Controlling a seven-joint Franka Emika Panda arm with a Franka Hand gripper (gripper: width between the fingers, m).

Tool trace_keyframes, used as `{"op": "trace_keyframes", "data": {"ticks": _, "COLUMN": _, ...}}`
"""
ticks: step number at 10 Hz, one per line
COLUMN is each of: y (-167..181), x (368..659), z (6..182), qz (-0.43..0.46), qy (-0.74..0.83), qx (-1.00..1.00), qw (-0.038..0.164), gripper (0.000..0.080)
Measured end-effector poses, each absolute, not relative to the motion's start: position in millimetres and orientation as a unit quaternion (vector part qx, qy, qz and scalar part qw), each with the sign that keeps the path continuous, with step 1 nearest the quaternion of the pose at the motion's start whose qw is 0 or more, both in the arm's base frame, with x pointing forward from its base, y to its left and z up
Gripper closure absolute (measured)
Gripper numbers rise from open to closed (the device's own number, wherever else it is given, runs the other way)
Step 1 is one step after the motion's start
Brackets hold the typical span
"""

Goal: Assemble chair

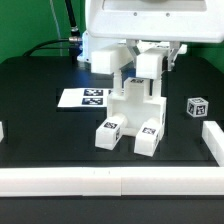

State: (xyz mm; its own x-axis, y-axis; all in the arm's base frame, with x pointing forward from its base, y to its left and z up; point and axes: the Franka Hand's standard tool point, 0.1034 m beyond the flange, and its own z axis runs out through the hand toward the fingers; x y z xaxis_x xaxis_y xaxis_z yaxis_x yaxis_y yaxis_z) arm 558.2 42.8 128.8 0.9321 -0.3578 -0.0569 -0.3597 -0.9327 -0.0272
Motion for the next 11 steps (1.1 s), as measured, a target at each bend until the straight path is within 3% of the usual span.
{"op": "trace_keyframes", "data": {"ticks": 11, "y": 49.5, "x": 551.0, "z": 118.4, "qz": 0.027, "qy": 0.175, "qx": -0.984, "qw": 0.016, "gripper": 0.0511}}
